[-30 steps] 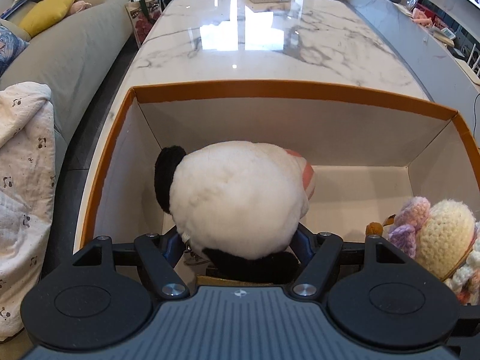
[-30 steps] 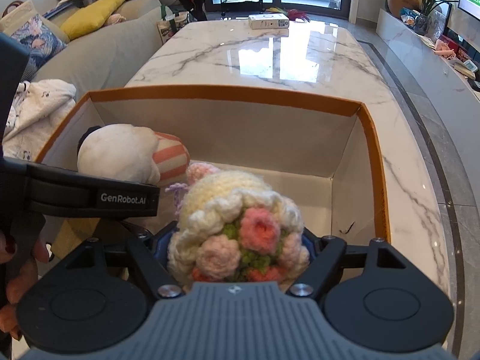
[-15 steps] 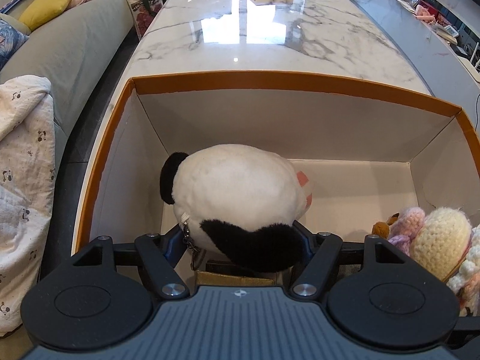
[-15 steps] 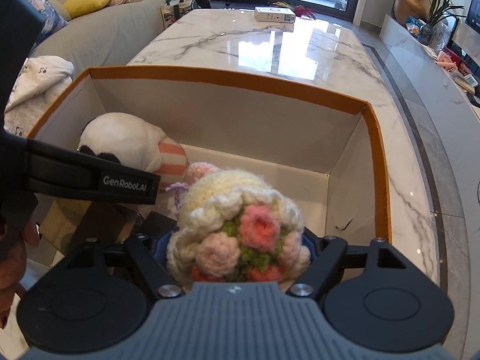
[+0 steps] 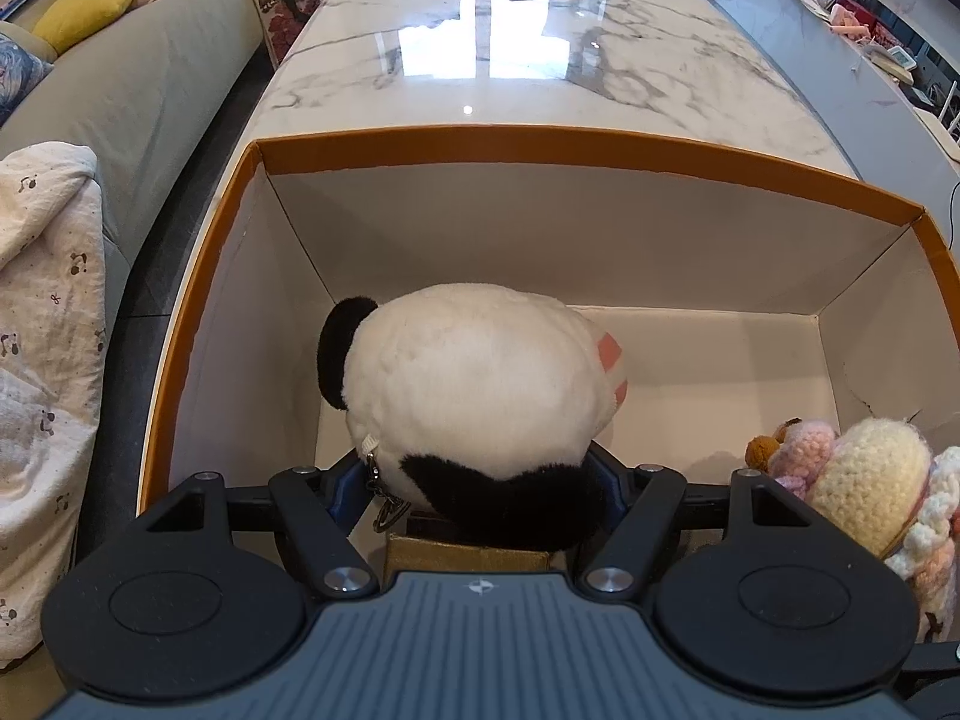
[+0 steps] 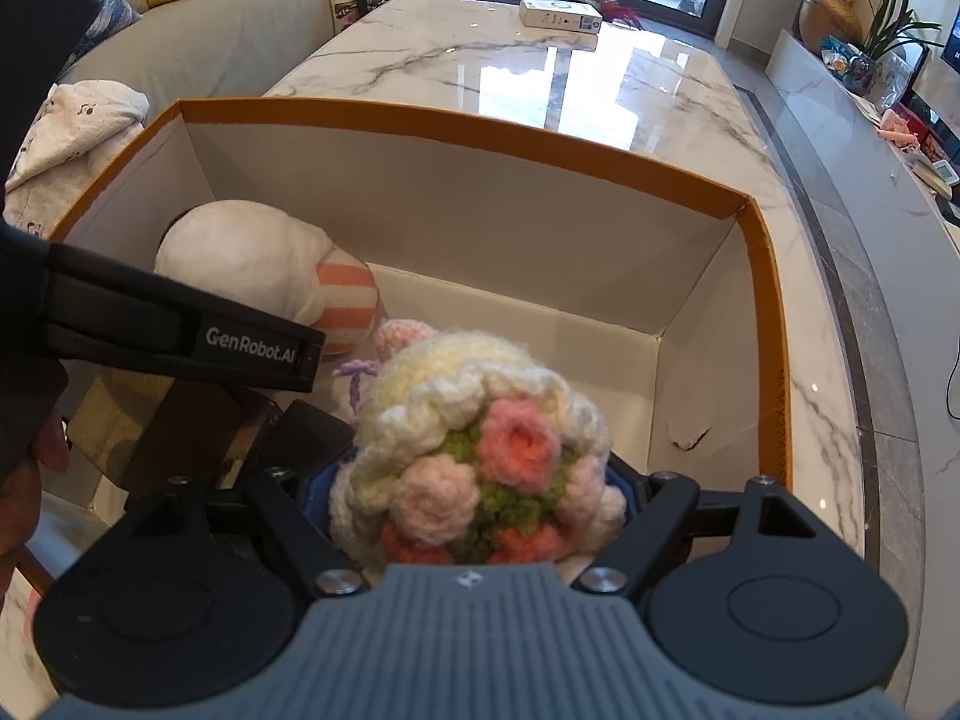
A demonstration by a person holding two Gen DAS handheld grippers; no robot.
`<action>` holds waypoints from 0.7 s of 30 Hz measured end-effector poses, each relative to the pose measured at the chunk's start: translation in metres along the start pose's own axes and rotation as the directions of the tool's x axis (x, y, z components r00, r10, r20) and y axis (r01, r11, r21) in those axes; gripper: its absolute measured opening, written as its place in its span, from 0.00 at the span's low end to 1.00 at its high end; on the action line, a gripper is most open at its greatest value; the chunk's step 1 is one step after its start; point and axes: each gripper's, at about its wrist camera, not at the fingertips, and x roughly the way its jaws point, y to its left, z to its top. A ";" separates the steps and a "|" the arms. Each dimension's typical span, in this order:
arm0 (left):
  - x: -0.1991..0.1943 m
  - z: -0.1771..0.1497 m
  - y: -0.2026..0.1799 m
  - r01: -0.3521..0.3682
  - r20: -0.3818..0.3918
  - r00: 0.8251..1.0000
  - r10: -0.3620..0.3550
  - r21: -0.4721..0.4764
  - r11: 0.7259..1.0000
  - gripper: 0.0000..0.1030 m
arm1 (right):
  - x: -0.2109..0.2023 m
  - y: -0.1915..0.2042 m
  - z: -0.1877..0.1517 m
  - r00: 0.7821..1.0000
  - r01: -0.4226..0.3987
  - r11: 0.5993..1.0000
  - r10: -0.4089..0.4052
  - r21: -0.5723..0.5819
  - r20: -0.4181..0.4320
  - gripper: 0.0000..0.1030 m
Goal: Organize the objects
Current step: 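Lower the panda and crochet bunny into the orange box and open both tools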
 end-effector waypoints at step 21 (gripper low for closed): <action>-0.014 -0.002 -0.004 -0.020 0.066 0.998 0.019 0.025 0.999 0.85 | -0.009 0.009 -0.001 0.998 0.039 0.998 -0.037 -0.050 0.044 0.96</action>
